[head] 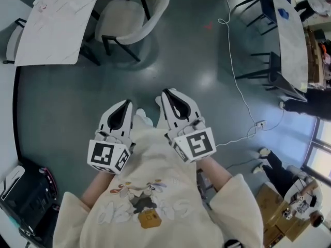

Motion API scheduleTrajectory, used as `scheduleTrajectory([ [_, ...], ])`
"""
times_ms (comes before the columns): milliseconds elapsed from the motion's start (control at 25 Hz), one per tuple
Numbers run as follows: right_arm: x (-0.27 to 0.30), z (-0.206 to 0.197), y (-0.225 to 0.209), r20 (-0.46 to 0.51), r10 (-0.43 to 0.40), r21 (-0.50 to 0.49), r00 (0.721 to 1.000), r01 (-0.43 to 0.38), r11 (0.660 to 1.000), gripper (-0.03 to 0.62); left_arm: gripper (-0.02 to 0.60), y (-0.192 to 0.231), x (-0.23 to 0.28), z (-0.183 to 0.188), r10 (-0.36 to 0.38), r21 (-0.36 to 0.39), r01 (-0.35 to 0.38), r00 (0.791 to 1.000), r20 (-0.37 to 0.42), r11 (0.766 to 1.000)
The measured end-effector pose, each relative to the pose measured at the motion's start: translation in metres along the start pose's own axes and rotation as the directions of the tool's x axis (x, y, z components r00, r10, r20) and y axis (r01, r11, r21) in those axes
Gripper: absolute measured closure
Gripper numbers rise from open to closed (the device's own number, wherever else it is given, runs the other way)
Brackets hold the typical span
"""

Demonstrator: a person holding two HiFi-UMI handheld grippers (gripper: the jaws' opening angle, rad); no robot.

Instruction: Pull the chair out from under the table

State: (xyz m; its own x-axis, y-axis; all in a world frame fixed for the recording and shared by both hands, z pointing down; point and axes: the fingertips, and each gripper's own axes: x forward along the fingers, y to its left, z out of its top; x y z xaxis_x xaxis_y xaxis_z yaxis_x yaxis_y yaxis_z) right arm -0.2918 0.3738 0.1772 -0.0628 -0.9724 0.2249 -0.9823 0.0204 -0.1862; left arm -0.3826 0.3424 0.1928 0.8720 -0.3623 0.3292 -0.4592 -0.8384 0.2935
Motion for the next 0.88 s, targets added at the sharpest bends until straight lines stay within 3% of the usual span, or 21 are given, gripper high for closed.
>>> scheduleTrajectory([
  [200, 0.039, 0.000, -0.057, -0.036, 0.031, 0.012, 0.999, -0.030, 0.999, 0.585, 0.572, 0.012, 0.067, 0.020, -0.006, 0.012, 0.006, 1.000, -0.015, 1.000],
  [480, 0.130, 0.026, -0.183, -0.052, 0.166, 0.018, 0.985, -0.165, 0.986, 0.585, 0.572, 0.042, 0.210, 0.061, 0.120, 0.028, -0.118, 0.991, -0.054, 0.993],
  [720, 0.183, 0.055, -0.264, -0.118, 0.354, -0.038, 0.928, -0.360, 0.932, 0.585, 0.572, 0.044, 0.325, 0.117, 0.191, 0.081, -0.185, 0.979, -0.066, 0.979],
  [880, 0.210, 0.066, -0.302, -0.154, 0.412, -0.081, 0.898, -0.427, 0.900, 0.585, 0.572, 0.047, 0.370, 0.134, 0.215, 0.083, -0.209, 0.974, -0.068, 0.974],
])
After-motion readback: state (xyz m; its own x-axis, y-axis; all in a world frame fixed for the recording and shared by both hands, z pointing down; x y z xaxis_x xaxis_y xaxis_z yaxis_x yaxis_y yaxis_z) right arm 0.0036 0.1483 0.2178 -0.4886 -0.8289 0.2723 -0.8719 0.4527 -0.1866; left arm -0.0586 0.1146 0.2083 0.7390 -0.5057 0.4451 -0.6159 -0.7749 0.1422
